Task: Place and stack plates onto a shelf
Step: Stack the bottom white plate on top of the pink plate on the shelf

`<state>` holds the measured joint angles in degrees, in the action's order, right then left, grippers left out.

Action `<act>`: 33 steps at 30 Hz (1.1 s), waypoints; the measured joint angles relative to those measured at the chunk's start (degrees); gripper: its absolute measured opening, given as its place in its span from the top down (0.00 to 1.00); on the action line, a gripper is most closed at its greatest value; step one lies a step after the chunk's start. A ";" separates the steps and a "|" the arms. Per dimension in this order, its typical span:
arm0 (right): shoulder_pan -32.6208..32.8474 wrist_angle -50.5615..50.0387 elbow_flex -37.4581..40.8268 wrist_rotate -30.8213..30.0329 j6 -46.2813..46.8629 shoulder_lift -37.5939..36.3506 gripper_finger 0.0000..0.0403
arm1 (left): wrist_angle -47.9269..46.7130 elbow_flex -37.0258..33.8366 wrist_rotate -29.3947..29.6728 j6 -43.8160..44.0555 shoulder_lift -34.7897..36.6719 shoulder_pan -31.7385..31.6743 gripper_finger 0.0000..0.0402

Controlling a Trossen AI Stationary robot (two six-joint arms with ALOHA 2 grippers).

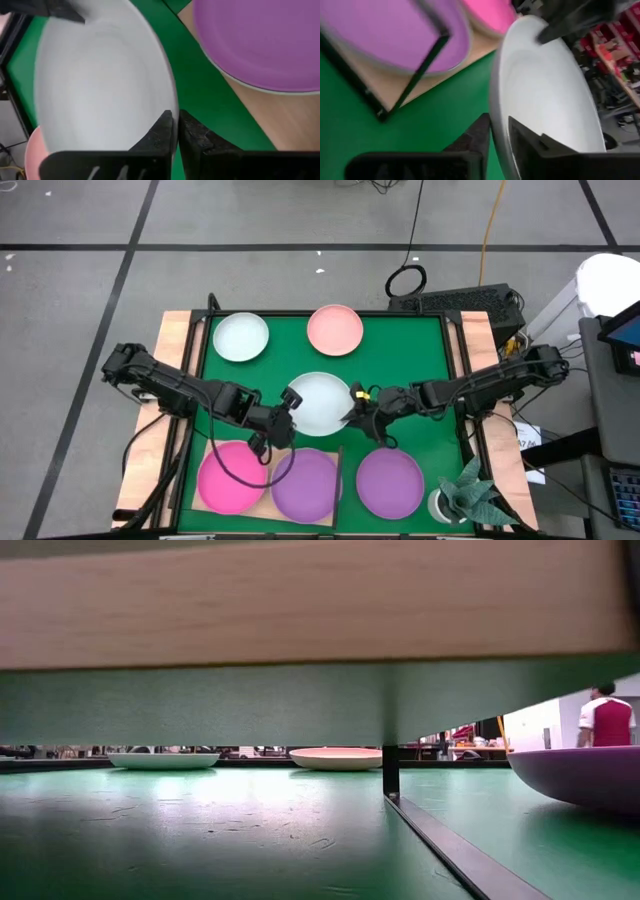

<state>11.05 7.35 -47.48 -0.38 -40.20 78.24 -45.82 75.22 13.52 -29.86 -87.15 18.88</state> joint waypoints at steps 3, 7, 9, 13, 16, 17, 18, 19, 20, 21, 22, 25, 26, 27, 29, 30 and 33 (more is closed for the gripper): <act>-0.03 3.18 -0.02 -0.07 1.64 0.00 0.78 | 0.96 0.00 1.17 0.64 0.00 0.45 0.97; 0.34 7.71 -0.02 0.42 3.86 0.02 0.67 | 0.83 0.00 1.60 2.84 0.00 1.15 0.97; 0.70 9.76 -0.02 0.63 5.64 0.02 0.62 | 0.63 0.00 1.79 4.60 0.00 1.50 0.97; 1.24 12.33 -0.02 4.26 8.51 -0.14 0.56 | -2.05 0.02 1.73 8.98 0.00 2.59 0.97; 1.75 14.04 -0.02 5.05 10.72 -1.17 0.55 | -4.45 0.04 1.65 12.58 0.00 4.13 0.97; 1.87 14.50 -0.02 5.08 11.40 -1.79 0.55 | -5.31 0.04 1.52 13.77 0.00 4.81 0.97; 2.13 14.45 -0.02 5.13 11.95 -2.54 0.55 | -5.86 0.04 1.48 14.96 0.00 5.60 0.97; 2.29 14.66 -0.02 5.11 12.48 -3.28 0.55 | -6.29 0.04 1.48 16.19 0.00 6.54 0.97; 2.51 14.78 -0.02 5.11 12.69 -4.05 0.55 | -6.79 0.04 1.16 17.27 0.01 7.52 0.97; 2.70 14.74 -0.02 5.12 12.75 -4.90 0.56 | -7.29 0.04 0.10 18.34 0.02 8.59 0.97; 2.92 14.55 -0.02 5.08 12.76 -5.76 0.56 | -7.58 0.04 -1.35 19.61 0.02 9.82 0.97; 3.33 13.72 -0.02 4.93 13.66 -8.10 0.56 | -7.52 0.04 -4.25 25.03 0.02 13.66 0.97; 3.34 13.32 -0.02 4.91 14.26 -8.83 0.56 | -7.57 0.04 -4.82 26.99 0.02 15.08 0.97; 3.32 12.99 -0.02 4.87 14.90 -9.57 0.56 | -7.64 0.04 -5.31 28.75 0.02 16.51 0.97; 3.32 12.34 -0.02 4.68 16.06 -10.69 0.56 | -7.91 0.04 -5.53 31.73 0.02 19.56 0.97; 3.30 12.07 -0.02 4.23 16.51 -11.18 0.56 | -7.95 0.04 -5.54 33.49 0.02 21.04 0.97; 3.32 10.95 -0.02 -0.58 17.40 -12.20 0.56 | -7.91 0.04 -5.57 40.32 0.02 25.27 0.97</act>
<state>14.37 18.30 -47.51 -0.96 -22.80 66.04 -53.74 75.26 7.95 10.46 -87.13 44.16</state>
